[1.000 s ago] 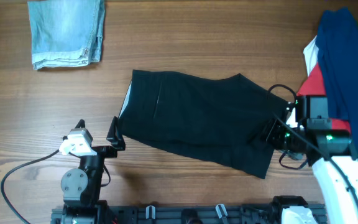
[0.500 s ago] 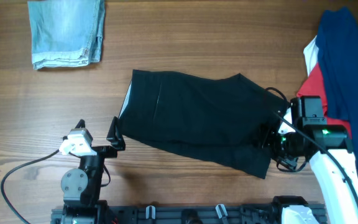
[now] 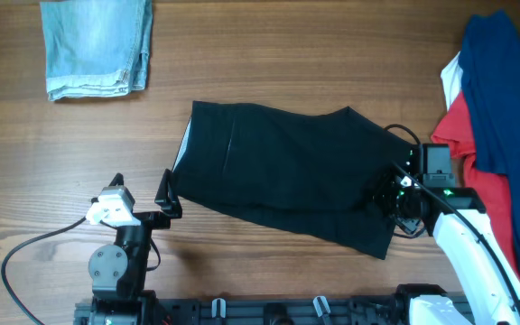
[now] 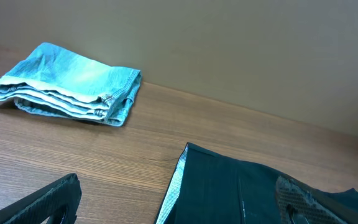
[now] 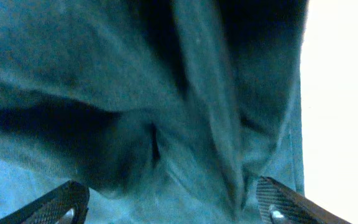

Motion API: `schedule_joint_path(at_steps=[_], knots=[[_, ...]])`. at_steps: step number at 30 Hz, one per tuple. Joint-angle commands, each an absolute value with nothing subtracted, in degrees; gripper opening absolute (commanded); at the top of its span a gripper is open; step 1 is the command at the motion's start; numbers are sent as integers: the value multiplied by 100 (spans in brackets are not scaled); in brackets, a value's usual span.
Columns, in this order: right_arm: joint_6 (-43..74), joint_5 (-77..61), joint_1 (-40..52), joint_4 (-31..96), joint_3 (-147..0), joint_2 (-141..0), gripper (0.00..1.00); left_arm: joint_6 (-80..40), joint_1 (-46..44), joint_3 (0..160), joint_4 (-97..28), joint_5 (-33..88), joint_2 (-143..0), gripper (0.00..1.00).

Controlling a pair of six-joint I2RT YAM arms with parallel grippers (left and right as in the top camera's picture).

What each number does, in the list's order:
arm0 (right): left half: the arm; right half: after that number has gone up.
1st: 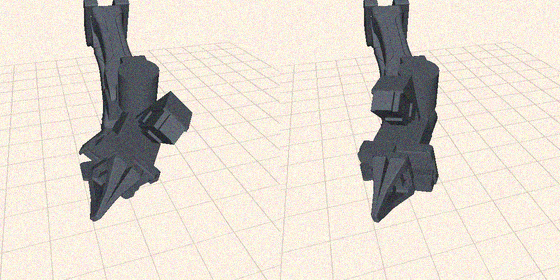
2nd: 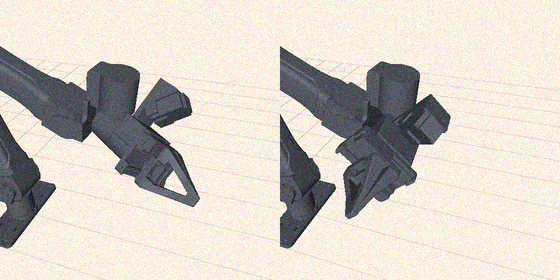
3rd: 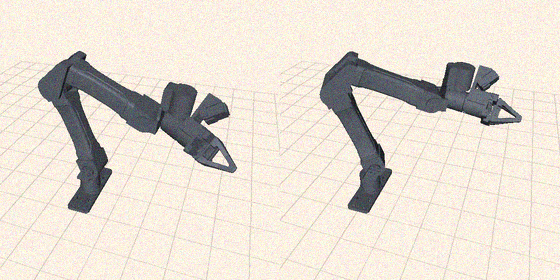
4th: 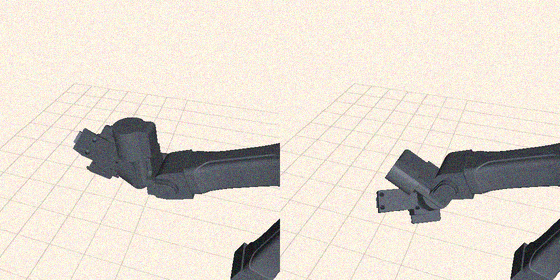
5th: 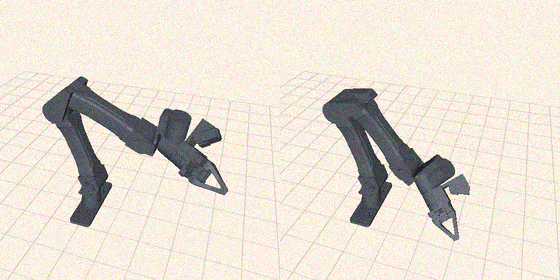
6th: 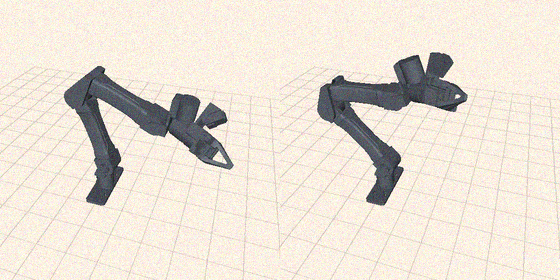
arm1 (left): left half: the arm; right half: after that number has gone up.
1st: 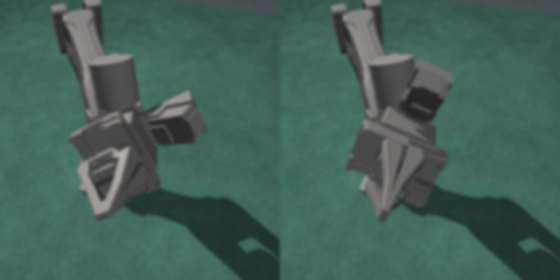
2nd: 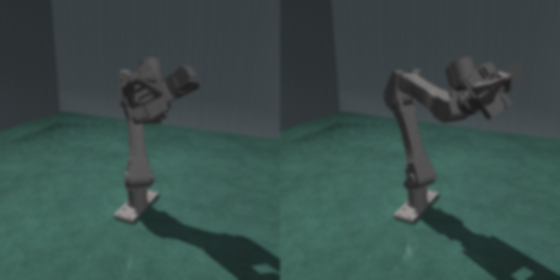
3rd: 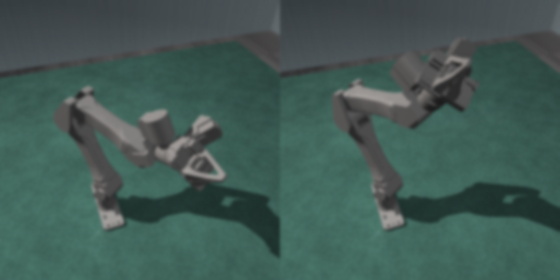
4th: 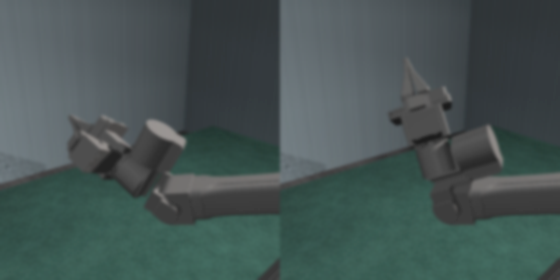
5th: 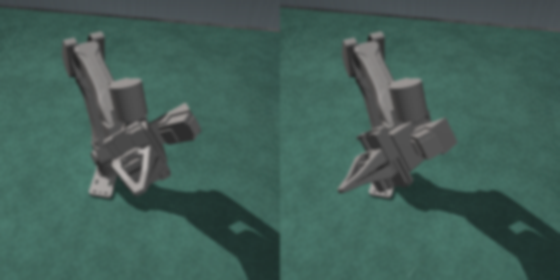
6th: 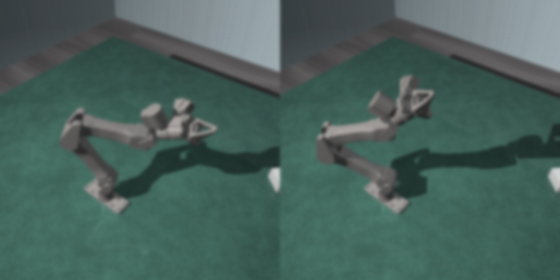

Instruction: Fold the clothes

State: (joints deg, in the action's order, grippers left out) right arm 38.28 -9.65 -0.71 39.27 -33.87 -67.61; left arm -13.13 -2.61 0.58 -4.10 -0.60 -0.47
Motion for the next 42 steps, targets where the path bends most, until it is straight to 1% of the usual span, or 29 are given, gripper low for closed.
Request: schedule_joint_path(at_steps=[1, 3, 4, 5, 6, 8, 10, 13, 17, 18, 20, 21, 23, 25, 27, 28, 31, 33, 35, 38, 40, 41, 42], knots=[[3903, -773, -78, 3535, -3081, -6807, 53, -1219, -233, 32, -410, -117, -16, 100], [3918, -952, -78, 3282, -2923, -6807, 35, -1219, -233, 32, -410, -115, -16, 100], [3920, -1000, -78, 3253, -2891, -6805, 24, -1219, -233, 32, -410, -115, -16, 100], [3918, -1013, -78, 3253, -2891, -6803, 18, -1219, -233, 32, -410, -115, -16, 100], [3920, -1125, -78, 3262, -2904, -6759, 15, -1219, -233, 32, -410, -117, -16, 100], [3920, -1361, -78, 3546, -3100, -6560, 4, -1219, -233, 32, -410, -115, -16, 100], [3955, -1354, -78, 4176, -3498, -6294, 4, -1219, -233, 32, -410, -115, -16, 100], [3938, -934, -78, 5883, -4493, -5986, 4, -1219, -233, 32, -410, -115, -16, 100], [4156, -266, -78, 7131, -5146, -5848, 4, -1219, -233, 32, -410, -117, -16, 100], [4289, -82, -78, 7371, -5192, -5798, 4, -1219, -233, 32, -410, -115, -16, 100], [4150, -148, -78, 7275, -5188, -5708, 5, -1219, -233, 32, -410, -115, -16, 100], [4049, -126, -78, 7002, -5120, -5749, 62, -1219, -233, 32, -410, -117, -16, 100], [4053, -115, -78, 6493, -4823, -5898, 63, -1219, -233, 32, -410, -115, -16, 100], [4056, -148, -78, 5754, -4244, -6125, 60, -1219, -233, 32, -410, -115, -16, 100], [4182, -150, -78, 5131, -3594, -6353, 50, -1219, -233, 32, -410, -117, -16, 100], [4233, -303, -78, 4862, -3387, -6431, 49, -1219, -233, 32, -410, -115, -16, 100], [4217, -646, -78, 4521, -3332, -6473, 50, -1219, -233, 32, -410, -117, -16, 100], [4219, -644, -78, 4501, -3328, -6525, 44, -1219, -233, 32, -410, -117, -16, 100], [4209, -572, -78, 4322, -3323, -6711, 42, -1219, -233, 32, -410, -115, -16, 100], [4117, -580, -78, 3868, -3323, -7063, 33, -1219, -233, 32, -410, -115, -16, 100], [3964, -582, -78, 3546, -3323, -7345, 34, -1219, -233, 32, -410, -115, -16, 100], [3870, -607, -78, 3428, -3323, -7435, 29, -1219, -233, 32, -410, -115, -16, 100], [3879, -694, -78, 3367, -3323, -7540, 4, -1219, -233, 32, -410, -115, -16, 100]])
